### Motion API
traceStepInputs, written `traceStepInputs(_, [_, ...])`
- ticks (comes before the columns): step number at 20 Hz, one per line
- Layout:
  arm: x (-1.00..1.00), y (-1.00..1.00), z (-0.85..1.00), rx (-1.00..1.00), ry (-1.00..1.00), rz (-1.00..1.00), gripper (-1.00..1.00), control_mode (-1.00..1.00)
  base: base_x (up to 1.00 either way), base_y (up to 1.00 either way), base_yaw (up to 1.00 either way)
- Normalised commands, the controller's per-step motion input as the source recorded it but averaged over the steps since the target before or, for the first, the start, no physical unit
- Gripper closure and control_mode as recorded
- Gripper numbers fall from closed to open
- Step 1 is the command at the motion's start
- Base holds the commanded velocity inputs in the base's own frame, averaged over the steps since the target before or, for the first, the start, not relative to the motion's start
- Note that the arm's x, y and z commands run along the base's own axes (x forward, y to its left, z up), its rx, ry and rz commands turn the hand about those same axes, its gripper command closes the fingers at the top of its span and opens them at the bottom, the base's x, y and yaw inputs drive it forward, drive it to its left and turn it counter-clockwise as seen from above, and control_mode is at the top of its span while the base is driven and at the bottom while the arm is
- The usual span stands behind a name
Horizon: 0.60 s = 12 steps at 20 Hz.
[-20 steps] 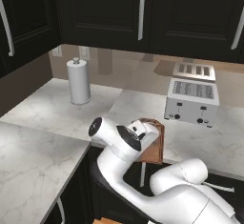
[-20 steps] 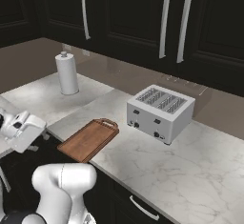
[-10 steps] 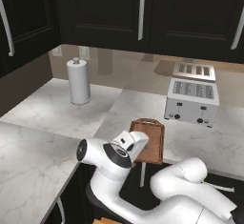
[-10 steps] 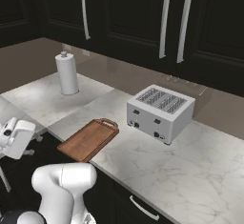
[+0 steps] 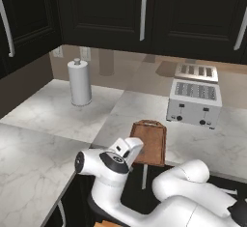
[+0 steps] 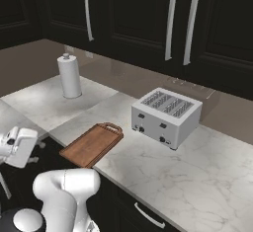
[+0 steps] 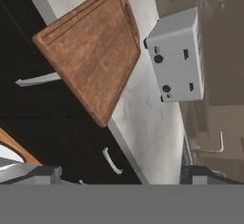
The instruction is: Move the cutting board and knife to the sink. Then move spray from the cabinet to the counter.
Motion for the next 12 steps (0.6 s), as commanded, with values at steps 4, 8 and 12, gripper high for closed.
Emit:
traceStepInputs(4, [0.05,0.05,-0.30,-0.05,0.00,0.04,-1.00,-1.00,0.00,0.00,0.00])
traceStepInputs(8, [0.14,0.00,-0.23,-0.06,0.00,0.00,-1.00,-1.00,0.00,0.00,0.00])
traceStepInputs(12, [0.18,0.00,-0.19,-0.06,0.00,0.00,-1.00,-1.00,0.00,0.00,0.00])
